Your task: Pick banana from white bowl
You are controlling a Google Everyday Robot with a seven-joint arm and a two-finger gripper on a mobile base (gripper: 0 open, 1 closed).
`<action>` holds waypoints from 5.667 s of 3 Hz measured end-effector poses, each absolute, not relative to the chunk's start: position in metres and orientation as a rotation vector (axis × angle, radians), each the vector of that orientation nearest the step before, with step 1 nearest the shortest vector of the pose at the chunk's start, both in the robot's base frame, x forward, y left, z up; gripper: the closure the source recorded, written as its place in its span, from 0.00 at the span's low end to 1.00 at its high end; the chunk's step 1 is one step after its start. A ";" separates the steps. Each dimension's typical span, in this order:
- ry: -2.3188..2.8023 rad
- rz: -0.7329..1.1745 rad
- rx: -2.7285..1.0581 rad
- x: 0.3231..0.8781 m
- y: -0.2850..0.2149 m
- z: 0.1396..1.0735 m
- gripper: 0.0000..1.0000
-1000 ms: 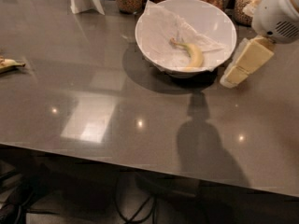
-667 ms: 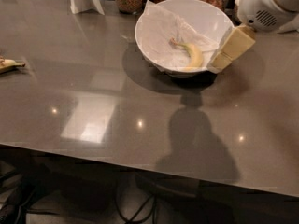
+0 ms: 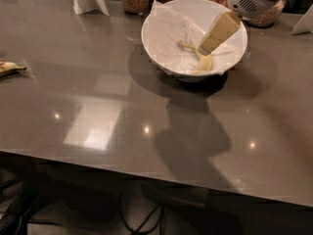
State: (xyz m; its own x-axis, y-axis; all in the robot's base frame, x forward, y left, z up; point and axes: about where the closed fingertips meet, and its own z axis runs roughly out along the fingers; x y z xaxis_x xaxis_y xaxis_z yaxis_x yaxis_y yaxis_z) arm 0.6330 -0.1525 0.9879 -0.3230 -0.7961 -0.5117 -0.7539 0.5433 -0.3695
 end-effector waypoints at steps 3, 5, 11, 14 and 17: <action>2.140 -0.060 -1.004 0.702 -0.132 0.935 0.14; 2.234 -0.099 -0.891 0.712 -0.145 0.908 0.35; 2.425 -0.165 -0.809 0.724 -0.156 0.848 0.56; 2.446 -0.184 -0.794 0.726 -0.162 0.847 0.88; 2.436 -0.239 -0.782 0.731 -0.172 0.852 1.00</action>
Offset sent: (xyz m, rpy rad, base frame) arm 0.0883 0.0274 -0.0536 0.1567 -0.0948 -0.1741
